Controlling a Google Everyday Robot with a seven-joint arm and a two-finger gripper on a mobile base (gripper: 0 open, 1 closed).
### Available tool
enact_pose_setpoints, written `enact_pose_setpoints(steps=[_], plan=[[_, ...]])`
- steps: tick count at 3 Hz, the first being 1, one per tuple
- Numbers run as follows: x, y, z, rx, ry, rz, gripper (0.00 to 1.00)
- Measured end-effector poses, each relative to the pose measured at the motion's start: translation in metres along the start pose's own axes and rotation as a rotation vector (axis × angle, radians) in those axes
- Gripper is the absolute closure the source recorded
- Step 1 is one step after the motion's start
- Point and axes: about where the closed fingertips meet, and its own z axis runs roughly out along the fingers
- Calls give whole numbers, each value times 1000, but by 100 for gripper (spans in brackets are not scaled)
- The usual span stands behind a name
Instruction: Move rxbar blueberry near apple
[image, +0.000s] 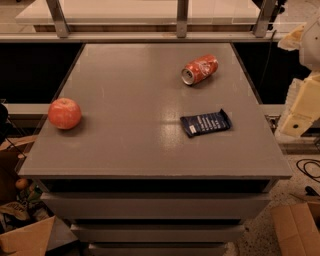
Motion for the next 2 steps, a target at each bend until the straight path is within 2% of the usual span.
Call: enact_pose_setpoints(steps=[1, 2], plan=[[0, 0, 0, 0, 0, 0, 0], [-8, 2, 8, -19, -7, -103, 0]])
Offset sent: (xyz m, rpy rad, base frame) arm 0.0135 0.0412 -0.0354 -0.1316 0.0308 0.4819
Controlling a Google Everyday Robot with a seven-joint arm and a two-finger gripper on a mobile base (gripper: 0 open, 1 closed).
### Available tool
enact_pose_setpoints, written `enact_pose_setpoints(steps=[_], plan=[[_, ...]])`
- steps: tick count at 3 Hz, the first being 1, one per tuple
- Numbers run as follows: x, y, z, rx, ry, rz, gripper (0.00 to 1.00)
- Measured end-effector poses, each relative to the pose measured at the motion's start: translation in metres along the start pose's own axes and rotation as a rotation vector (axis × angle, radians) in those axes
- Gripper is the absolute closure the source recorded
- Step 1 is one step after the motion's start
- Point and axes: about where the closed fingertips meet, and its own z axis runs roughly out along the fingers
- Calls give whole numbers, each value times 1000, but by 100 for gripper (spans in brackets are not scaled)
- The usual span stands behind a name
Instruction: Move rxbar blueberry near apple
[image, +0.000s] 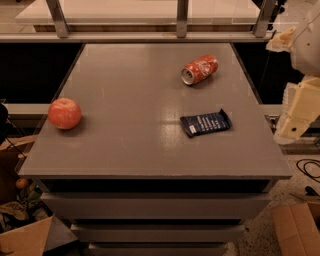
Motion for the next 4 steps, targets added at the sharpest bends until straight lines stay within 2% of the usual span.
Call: enact_pose_setpoints(steps=[2, 3, 4], plan=[[-36, 13, 62, -143, -86, -403, 0], [-48, 21, 103, -207, -88, -543, 0], [-48, 21, 103, -207, -88, -543, 0]])
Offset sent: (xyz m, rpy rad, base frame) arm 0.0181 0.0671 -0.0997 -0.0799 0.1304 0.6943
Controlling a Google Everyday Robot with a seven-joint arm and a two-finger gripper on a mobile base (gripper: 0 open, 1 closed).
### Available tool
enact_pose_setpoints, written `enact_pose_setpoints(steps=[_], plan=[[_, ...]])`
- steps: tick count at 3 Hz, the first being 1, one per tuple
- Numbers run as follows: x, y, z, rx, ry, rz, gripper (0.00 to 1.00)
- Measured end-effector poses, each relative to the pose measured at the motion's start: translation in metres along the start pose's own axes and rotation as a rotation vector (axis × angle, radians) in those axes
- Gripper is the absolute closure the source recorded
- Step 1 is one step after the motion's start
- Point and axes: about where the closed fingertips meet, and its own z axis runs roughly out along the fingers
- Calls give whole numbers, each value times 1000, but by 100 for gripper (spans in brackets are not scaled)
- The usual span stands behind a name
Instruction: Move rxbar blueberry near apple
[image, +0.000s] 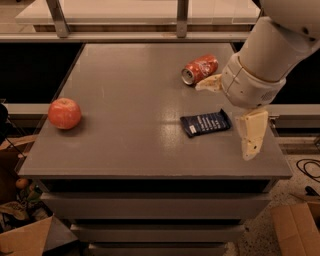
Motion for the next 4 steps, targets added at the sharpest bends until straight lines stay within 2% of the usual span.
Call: enact_pose_setpoints(steps=[1, 4], plan=[[11, -5, 15, -13, 28, 30, 0], [48, -29, 76, -117, 60, 105, 0]])
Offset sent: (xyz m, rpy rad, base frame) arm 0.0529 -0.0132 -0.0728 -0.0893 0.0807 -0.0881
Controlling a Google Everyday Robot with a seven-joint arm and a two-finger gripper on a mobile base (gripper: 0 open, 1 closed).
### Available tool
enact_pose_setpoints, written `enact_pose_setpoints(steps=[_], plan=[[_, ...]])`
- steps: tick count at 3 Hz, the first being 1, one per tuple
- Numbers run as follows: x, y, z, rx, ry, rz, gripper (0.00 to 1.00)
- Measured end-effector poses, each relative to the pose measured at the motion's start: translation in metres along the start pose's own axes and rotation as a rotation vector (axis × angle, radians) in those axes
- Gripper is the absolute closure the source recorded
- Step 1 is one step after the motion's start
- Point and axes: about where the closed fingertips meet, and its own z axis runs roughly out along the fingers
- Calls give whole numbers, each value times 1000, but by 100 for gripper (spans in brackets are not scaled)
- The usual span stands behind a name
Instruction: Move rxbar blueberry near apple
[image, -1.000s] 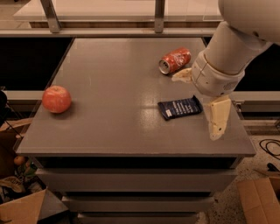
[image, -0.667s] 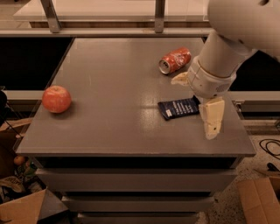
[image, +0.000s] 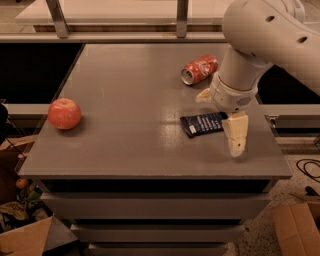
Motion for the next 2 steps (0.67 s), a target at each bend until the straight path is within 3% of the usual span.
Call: enact_pose_setpoints(steps=[1, 2], plan=[[5, -6, 13, -27, 0, 14, 16], [6, -10, 15, -36, 3, 19, 40]])
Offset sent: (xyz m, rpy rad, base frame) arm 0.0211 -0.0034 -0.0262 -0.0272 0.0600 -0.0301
